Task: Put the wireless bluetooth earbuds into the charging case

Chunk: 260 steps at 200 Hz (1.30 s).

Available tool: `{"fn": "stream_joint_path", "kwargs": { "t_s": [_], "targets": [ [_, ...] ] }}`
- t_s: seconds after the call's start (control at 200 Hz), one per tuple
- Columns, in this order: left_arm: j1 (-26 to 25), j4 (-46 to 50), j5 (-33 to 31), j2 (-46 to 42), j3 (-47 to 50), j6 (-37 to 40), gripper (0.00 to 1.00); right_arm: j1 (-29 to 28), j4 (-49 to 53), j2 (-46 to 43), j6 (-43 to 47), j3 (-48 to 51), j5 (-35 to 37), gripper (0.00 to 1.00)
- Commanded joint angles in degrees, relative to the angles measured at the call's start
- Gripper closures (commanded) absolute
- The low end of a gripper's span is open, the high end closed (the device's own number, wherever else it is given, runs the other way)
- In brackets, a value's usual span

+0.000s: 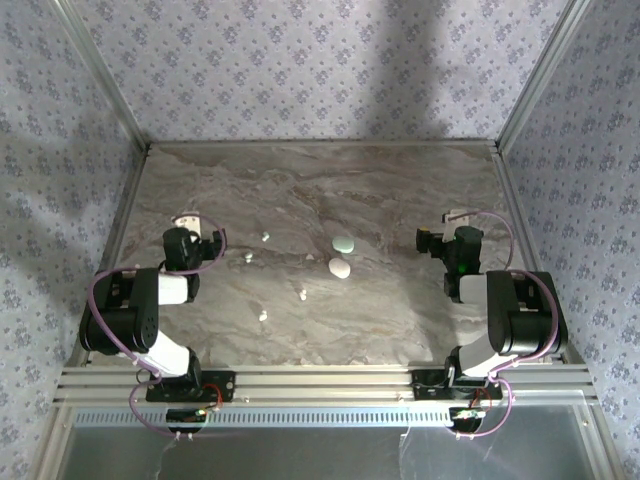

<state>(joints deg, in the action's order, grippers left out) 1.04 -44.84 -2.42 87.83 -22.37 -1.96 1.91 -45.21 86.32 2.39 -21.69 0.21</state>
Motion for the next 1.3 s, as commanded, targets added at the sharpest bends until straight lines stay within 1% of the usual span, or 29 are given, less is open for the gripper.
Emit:
{"fn": "stream_joint_path", "kwargs": {
  "t_s": [0.0, 0.52, 0.575, 0.61, 0.64, 0.695, 0.76, 0.845, 0.944, 0.999, 1.074, 1.129, 1.189, 1.294],
  "targets": [
    [-0.3, -1.7, -0.5, 0.1, -1.4, 0.6, 0.0, 0.1, 0.2, 0.8, -0.5, -1.3, 0.8, 0.0],
    [-0.3, -2.0, -0.4, 0.0, -1.3, 0.7, 0.0, 0.1, -0.1, 0.7, -0.5, -1.0, 0.9, 0.0],
    [-0.9, 0.7, -0.3, -1.3, -2.3, 1.5, 0.0, -0.1, 1.5, -0.8, -0.1, -1.4, 0.0, 0.0],
    [-1.4, 2.9, -0.8, -2.5, -2.8, 2.0, 0.0, -0.4, 4.4, -2.3, 0.4, -2.3, -0.1, 0.0],
    [-2.0, 3.9, -2.5, -3.7, -2.9, 2.3, 0.0, -0.6, 5.7, -3.7, 0.7, -2.5, 0.0, 0.0],
    [-3.3, 5.2, -5.8, -6.0, -2.8, 2.6, 0.0, -0.8, 4.5, -5.0, 0.6, -1.3, 0.9, 0.0],
    [-4.2, 7.0, -7.5, -8.6, -2.8, 3.0, 0.0, -1.1, 4.1, -6.9, 0.6, -0.2, 1.7, 0.0],
    [-6.7, 8.4, -10.2, -12.7, -2.3, 5.5, 0.0, -2.5, 7.2, -11.2, 1.9, -0.1, 3.0, 0.0],
    [-11.1, 10.9, -13.1, -17.4, -2.8, 7.9, 0.0, -5.5, 9.7, -16.8, 4.3, 0.0, 5.3, 0.0],
    [-13.0, 13.0, -13.1, -19.4, -4.0, 7.8, 0.0, -6.7, 14.8, -19.8, 4.6, -1.8, 5.8, 0.0],
    [-16.0, 18.2, -13.0, -21.8, -6.8, 8.0, 0.0, -8.6, 22.4, -23.9, 3.9, -5.2, 6.1, 0.0],
    [-18.5, 21.6, -13.3, -23.7, -8.9, 6.6, 0.0, -10.1, 25.7, -26.9, 3.1, -6.5, 6.0, 0.0],
    [-21.0, 24.9, -13.0, -25.7, -10.7, 3.1, 0.0, -12.1, 27.3, -30.5, 2.4, -6.8, 6.0, 0.0],
    [-25.2, 29.8, -9.4, -28.4, -13.3, -4.4, 0.0, -15.0, 32.5, -36.8, -2.3, -7.9, 6.8, 0.0]
  ]
}}
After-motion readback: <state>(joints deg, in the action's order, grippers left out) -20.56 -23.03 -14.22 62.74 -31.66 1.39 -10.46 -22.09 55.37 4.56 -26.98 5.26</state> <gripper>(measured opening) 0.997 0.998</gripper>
